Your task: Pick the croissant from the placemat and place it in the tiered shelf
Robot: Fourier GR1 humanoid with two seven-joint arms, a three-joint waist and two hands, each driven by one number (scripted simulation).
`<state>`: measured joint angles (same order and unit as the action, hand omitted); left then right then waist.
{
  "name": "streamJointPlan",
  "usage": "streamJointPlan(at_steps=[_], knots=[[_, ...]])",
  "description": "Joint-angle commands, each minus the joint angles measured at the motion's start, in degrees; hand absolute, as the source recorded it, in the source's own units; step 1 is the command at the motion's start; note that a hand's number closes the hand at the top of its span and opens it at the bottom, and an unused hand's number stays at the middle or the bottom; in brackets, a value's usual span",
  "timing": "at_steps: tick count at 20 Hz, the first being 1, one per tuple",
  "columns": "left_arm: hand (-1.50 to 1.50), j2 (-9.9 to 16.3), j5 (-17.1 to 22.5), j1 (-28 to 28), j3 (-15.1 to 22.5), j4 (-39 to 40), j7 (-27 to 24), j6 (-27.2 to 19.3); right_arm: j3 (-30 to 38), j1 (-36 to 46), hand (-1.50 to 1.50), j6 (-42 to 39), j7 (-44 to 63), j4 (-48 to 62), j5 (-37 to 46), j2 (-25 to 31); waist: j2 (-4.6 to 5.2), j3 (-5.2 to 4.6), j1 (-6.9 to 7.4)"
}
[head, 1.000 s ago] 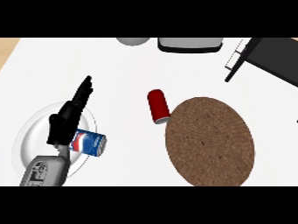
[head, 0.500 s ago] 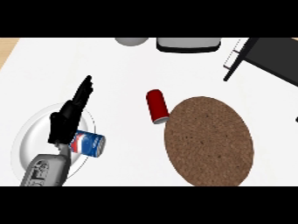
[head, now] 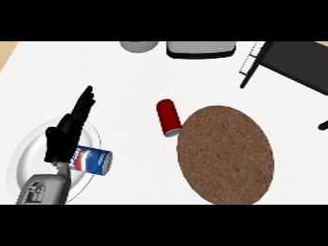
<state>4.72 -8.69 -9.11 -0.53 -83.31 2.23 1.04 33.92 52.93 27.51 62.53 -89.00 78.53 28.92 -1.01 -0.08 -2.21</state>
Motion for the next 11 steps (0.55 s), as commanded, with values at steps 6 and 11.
streamJointPlan(at_steps=[6, 11], knots=[[0.00, 1.3, 0.8, 1.9, -1.4, -1.6, 1.3, 0.5, 4.9, -13.6, -1.50, -27.1, 6.3, -28.7, -5.8, -2.5, -0.74, -0.03, -2.24], [0.00, -0.9, -0.9, 4.8, 0.6, -2.0, -1.7, -1.5, 11.7, -21.6, -1.50, -37.7, 5.7, -44.3, -14.8, -5.5, -0.83, 0.05, -2.59]])
